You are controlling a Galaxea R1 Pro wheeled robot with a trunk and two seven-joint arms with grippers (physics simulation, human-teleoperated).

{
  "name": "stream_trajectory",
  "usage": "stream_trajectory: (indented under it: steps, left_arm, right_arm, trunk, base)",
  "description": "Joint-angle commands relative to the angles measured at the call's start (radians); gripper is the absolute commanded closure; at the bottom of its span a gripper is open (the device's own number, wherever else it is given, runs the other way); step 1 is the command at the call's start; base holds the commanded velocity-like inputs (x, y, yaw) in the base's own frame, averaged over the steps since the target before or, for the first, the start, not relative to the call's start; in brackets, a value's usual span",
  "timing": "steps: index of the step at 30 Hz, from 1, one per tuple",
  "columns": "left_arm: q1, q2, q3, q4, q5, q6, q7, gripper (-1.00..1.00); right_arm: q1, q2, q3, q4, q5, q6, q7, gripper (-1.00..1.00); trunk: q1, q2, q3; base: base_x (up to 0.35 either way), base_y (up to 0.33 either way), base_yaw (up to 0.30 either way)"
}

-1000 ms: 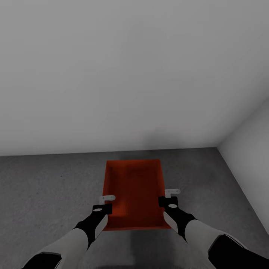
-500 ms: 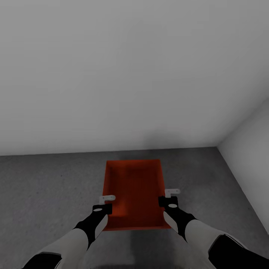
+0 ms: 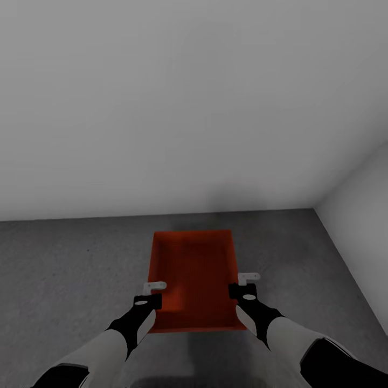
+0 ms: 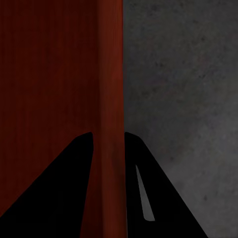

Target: Move the two storage containers from the living room to the garage. In the garage, place one container on the floor and stack the other container on top of it (either order is fine).

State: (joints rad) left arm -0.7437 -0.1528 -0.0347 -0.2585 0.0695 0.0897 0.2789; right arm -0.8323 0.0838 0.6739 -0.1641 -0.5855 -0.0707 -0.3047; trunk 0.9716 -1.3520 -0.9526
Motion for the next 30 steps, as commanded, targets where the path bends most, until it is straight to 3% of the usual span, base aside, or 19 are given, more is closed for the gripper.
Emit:
stream_trajectory:
  steps: [1, 30]
  left_arm:
    - [0.000, 0.001, 0.015, -0.004, -0.013, 0.007, 0.051, 1.00]
    - [0.000, 0.001, 0.015, -0.005, -0.012, 0.007, 0.051, 1.00]
  right_arm:
    - [-0.001, -0.013, -0.011, 0.061, -0.013, -0.007, -0.063, 1.00]
    - [-0.001, -0.013, -0.011, 0.061, -0.013, 0.001, -0.063, 1.00]
  trunk:
    - [0.000, 0.000, -0.002]
    - [0.000, 0.000, -0.013]
  base:
    - [0.000, 0.000, 0.000]
    - [0.000, 0.000, 0.000]
